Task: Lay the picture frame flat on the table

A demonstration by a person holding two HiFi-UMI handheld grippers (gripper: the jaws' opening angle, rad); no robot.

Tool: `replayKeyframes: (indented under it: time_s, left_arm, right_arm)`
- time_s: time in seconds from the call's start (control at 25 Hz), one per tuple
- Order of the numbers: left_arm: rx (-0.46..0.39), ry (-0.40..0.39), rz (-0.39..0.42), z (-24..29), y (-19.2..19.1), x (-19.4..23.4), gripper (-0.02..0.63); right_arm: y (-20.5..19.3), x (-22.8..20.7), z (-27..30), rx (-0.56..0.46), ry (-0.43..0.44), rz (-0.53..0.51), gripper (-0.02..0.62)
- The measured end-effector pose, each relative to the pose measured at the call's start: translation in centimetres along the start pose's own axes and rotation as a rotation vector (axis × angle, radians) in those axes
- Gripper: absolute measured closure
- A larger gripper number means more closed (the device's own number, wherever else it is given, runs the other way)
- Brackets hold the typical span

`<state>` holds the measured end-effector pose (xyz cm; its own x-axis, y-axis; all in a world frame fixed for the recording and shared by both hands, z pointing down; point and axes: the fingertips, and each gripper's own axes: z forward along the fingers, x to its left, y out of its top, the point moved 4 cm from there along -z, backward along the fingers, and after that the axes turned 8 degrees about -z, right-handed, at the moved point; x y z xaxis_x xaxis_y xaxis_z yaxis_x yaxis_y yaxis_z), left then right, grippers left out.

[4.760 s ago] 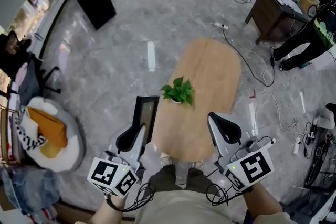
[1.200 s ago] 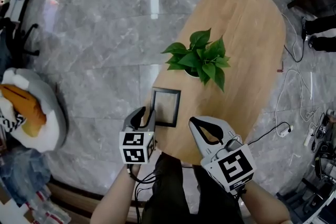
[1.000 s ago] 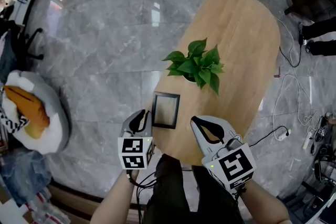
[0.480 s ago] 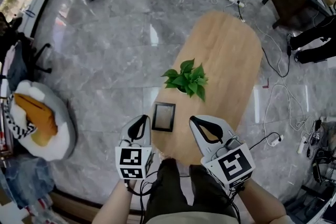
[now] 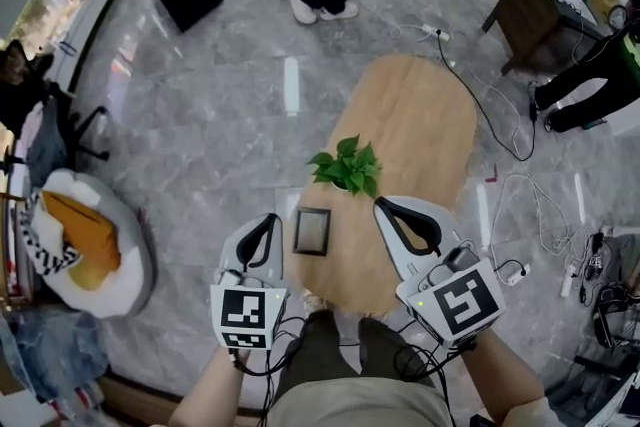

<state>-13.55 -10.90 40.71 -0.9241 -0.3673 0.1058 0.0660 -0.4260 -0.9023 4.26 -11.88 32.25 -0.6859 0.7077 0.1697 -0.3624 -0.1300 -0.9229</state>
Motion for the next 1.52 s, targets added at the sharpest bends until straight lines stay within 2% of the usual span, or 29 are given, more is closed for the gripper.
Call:
replayKeyframes:
  time_s: [0.2, 0.36, 0.64, 0.84, 1.0, 1.16, 1.28, 1.52]
  left_arm:
    - [-0.091, -0.011, 0.079, -3.1, 5.6, -1.5, 0.586]
    - [-0.162, -0.023, 0.108, -5.6, 9.4, -2.6, 0.586]
    - [-0.240, -0.027, 0.138, -8.7, 13.6, -3.9, 0.586]
    - [-0.269, -0.018, 0.161, -11.2, 15.9, -4.6, 0.586]
    - [-0.292, -0.011, 0.208, -12.6, 17.3, -5.4, 0.586]
    - [-0.319, -0.003, 0.216, -13.7, 18.4, -6.0, 0.586]
    - [-0.324, -0.002, 0.250, -14.1, 18.5, -6.5, 0.586]
    - [-0.314, -0.006, 0.262, -14.3, 18.4, -7.0, 0.586]
  right_arm:
    - [5.2, -0.1, -2.9, -0.075, -0.014, -0.036, 0.594]
    - [8.5, -0.1, -5.4, -0.122, -0.041, -0.060, 0.594]
    - [12.4, -1.2, -9.6, -0.229, -0.147, -0.120, 0.594]
    - [13.9, -1.0, -12.4, -0.259, -0.174, -0.126, 0.594]
    - [14.9, -0.6, -14.3, -0.279, -0.170, -0.122, 0.594]
    - [15.1, 0.1, -15.3, -0.291, -0.157, -0.121, 0.594]
    - [14.9, 0.5, -15.4, -0.293, -0.149, -0.111, 0.594]
    - [14.4, 1.1, -15.6, -0.279, -0.136, -0.085, 0.594]
